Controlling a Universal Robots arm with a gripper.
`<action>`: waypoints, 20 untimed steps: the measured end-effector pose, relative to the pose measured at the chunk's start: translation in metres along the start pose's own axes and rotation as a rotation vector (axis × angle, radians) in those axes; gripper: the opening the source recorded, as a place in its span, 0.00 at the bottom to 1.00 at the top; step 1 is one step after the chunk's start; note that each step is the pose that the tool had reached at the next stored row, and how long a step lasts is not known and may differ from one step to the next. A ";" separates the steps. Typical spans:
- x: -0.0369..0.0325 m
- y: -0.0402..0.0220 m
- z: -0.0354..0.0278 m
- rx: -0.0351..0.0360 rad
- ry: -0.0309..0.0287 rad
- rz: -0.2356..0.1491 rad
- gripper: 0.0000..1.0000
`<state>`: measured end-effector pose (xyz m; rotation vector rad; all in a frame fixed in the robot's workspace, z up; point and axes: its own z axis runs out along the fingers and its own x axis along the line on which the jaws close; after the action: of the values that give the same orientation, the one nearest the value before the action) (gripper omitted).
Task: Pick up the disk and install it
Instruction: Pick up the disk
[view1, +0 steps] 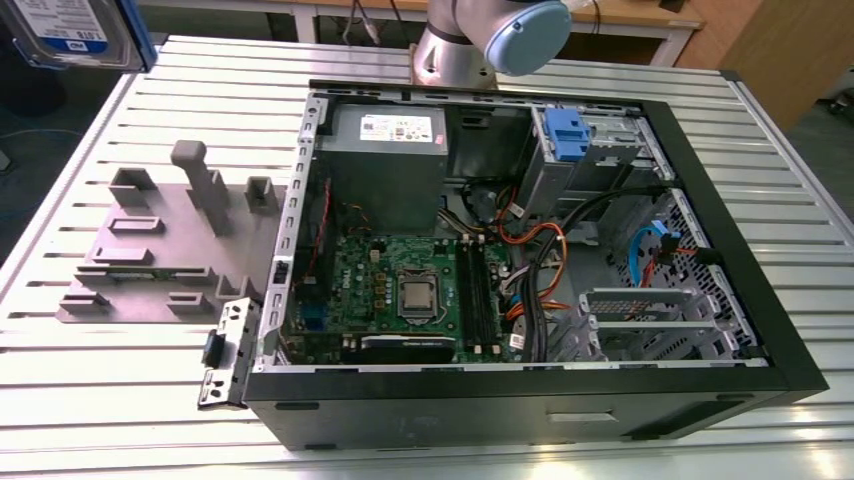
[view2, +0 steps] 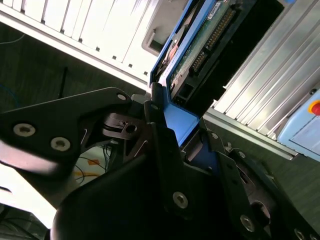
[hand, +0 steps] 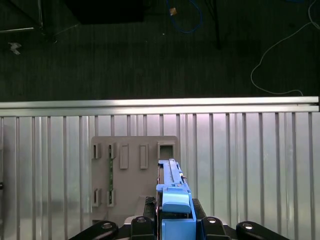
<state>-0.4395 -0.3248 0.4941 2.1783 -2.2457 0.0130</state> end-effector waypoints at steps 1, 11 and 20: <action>0.0000 0.0000 -0.0010 0.0000 0.0000 0.000 0.36; 0.0001 0.0000 -0.0062 0.0001 -0.0006 0.000 0.36; 0.0022 0.0000 -0.0062 0.0001 -0.0005 0.000 0.36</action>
<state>-0.4396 -0.3269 0.5003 2.1785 -2.2461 0.0125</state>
